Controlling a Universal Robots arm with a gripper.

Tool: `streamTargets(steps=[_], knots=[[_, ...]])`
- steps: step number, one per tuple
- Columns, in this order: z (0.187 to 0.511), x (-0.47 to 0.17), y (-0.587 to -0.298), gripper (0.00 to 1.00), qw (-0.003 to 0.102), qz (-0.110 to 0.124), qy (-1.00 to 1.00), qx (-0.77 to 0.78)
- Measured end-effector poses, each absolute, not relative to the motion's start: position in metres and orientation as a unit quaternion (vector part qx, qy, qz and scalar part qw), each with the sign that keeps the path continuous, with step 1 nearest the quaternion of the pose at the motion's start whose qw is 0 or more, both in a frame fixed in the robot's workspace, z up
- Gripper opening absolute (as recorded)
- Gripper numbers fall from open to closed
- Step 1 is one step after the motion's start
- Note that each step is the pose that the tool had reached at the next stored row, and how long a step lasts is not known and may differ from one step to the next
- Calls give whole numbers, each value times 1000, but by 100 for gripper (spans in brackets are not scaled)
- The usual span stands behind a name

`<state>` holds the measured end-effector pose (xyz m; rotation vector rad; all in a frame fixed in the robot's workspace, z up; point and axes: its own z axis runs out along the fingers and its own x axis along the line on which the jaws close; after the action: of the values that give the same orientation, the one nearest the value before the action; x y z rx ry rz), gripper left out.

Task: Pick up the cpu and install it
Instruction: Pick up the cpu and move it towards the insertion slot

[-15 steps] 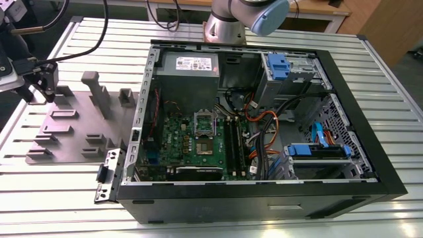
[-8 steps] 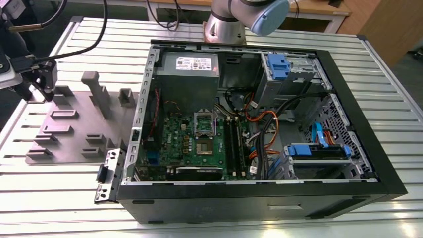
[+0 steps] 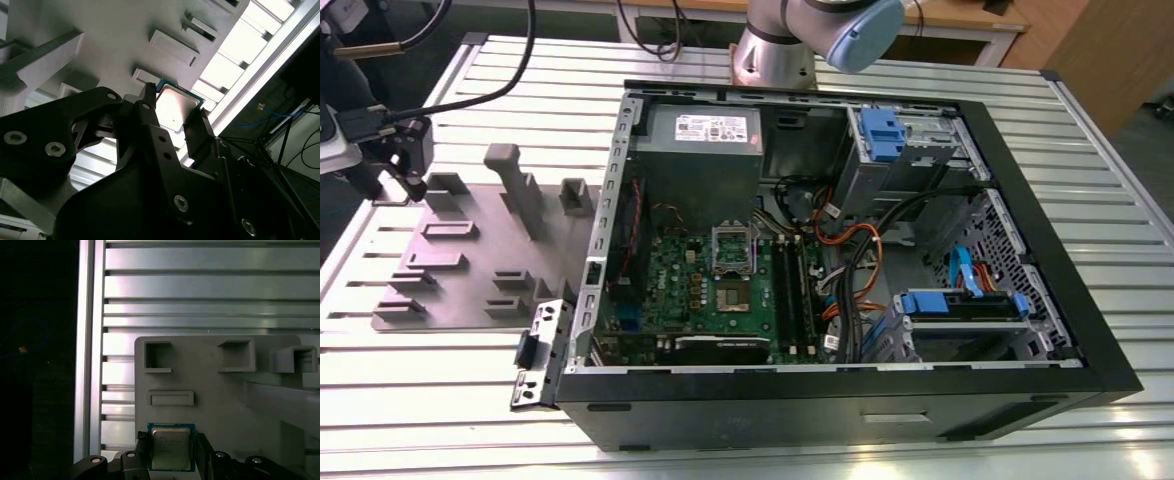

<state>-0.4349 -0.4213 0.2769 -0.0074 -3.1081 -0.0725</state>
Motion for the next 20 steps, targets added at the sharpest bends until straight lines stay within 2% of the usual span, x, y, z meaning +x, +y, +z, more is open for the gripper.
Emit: streamTargets(steps=[20], knots=[[288, -435, -421, 47, 16, -23, -1000, -2]])
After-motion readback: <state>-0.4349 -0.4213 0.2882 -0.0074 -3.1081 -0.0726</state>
